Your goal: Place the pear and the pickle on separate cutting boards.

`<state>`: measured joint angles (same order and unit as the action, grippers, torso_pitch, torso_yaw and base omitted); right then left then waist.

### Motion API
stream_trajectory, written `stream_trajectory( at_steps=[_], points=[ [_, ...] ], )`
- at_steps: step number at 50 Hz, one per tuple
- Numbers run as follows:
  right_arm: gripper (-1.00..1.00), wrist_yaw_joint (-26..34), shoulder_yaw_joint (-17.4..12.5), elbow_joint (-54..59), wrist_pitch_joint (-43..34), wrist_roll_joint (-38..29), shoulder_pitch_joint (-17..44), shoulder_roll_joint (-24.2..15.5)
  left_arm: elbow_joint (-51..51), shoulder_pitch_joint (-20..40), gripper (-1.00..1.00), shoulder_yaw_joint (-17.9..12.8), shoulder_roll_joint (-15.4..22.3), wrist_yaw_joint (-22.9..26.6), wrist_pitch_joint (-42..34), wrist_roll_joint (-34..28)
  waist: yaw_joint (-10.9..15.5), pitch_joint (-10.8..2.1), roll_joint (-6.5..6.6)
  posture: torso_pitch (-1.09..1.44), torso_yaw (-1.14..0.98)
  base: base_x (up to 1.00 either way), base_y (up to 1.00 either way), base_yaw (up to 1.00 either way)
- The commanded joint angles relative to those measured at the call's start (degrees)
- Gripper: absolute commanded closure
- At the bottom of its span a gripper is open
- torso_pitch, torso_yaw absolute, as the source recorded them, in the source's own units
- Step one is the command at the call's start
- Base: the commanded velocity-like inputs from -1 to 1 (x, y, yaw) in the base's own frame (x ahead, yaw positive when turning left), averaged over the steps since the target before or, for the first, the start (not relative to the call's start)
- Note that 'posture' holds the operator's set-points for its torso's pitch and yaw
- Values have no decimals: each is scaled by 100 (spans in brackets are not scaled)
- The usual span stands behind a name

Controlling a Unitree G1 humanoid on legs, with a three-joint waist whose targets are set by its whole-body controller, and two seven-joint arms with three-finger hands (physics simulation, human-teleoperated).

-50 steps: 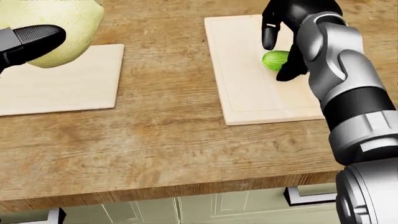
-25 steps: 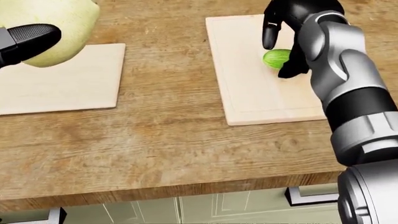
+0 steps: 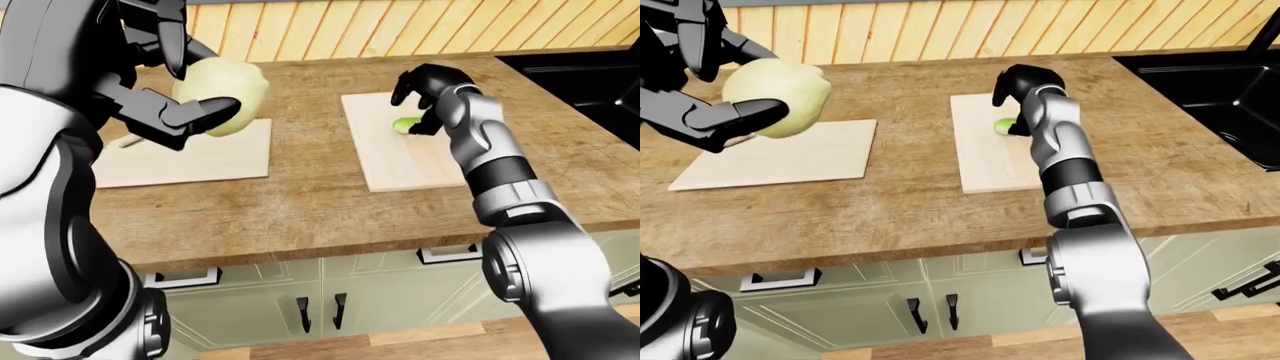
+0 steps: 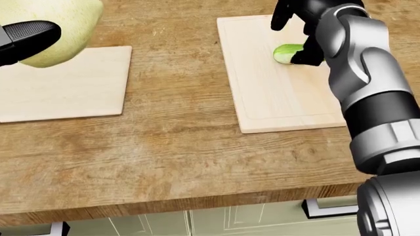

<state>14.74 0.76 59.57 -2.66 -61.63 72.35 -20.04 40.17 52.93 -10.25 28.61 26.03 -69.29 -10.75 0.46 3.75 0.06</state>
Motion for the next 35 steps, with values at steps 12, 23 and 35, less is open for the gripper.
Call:
stream_trajectory(
  at_steps=[12, 23, 35],
  points=[
    [-68, 294, -84, -716, -53, -58, 119, -83, 91, 220, 100, -93, 95, -82, 118, -38, 1, -182, -4, 0, 0, 0, 0, 0],
    [-79, 795, -145, -1240, -149, -100, -6, -144, 41, 357, 100, -45, 136, -65, 63, -45, 6, -166, -11, 0, 0, 0, 0, 0],
    [-80, 1531, -244, -2155, -314, -157, -245, -185, 69, 384, 100, -74, 157, -33, 14, -58, 3, -153, -17, 0, 0, 0, 0, 0]
  ],
)
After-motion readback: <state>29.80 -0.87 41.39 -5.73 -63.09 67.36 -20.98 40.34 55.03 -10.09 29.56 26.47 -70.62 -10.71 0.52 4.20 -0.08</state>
